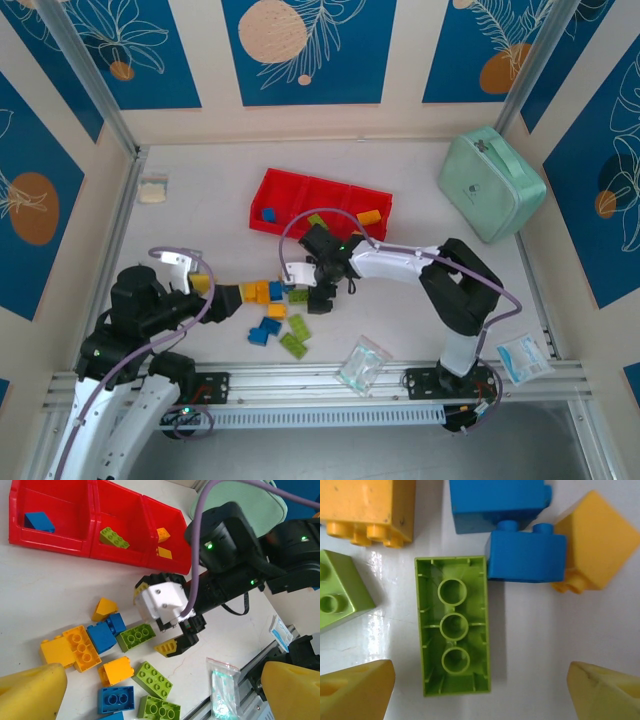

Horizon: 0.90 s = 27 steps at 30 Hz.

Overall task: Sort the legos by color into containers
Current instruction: Pick up the lego from the bottom-center of the table.

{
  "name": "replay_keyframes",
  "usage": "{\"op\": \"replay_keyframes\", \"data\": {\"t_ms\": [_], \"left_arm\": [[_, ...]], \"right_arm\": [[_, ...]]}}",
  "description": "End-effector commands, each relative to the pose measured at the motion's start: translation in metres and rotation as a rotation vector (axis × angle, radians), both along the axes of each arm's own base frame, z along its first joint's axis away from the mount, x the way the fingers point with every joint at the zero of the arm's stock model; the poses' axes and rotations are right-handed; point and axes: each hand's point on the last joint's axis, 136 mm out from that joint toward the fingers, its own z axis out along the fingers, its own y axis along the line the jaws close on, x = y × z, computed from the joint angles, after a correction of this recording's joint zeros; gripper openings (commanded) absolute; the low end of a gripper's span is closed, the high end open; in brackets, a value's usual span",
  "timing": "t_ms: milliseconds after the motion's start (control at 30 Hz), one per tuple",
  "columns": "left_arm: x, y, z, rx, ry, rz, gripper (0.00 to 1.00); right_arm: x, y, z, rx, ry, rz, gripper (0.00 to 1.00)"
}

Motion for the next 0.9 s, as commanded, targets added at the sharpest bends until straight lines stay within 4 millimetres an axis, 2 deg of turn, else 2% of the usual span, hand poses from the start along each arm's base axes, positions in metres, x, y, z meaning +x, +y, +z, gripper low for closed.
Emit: {"op": "replay_keyframes", "data": {"t_ms": [0, 133, 333, 500, 567, 733, 800, 867], "left_arm": [[-0.001, -0.001, 0.0, 0.001, 0.001, -0.006, 0.99], [-0.002, -0.001, 0.001, 0.0, 0.0, -0.009, 0.99], [-0.002, -0.001, 0.001, -0.001, -0.005, -0.009, 0.99], [-0.002, -0.001, 0.002, -0.002, -0.006, -0.011, 0.99], [-0.003, -0.001, 0.002, -0.003, -0.008, -0.012, 0.99], [-0.003, -0.001, 0.002, -0.005, -0.011, -0.012, 0.99], [-0.003, -0.001, 0.003, -0.004, -0.014, -0.013, 0.99], [-0.003, -0.001, 0.003, -0.005, -0.015, -0.012, 1.0]], "right_arm": [[0.005, 0.01, 0.0, -0.008, -0.041, 0.025, 0.9], [0.012, 0.015, -0.008, -0.027, -0.049, -0.006, 0.87], [0.012, 0.024, -0.016, -0.033, -0.065, 0.017, 0.77], [0.009, 0.022, -0.025, -0.077, -0.051, 0.016, 0.58], [0.008, 0.02, -0.027, -0.094, -0.057, 0.013, 0.54], [0.003, 0.015, -0.018, -0.107, -0.072, -0.022, 0.39], [0.0, 0.011, -0.009, -0.09, -0.071, -0.05, 0.35], [-0.003, 0.009, 0.005, -0.058, -0.065, -0.084, 0.27]]}}
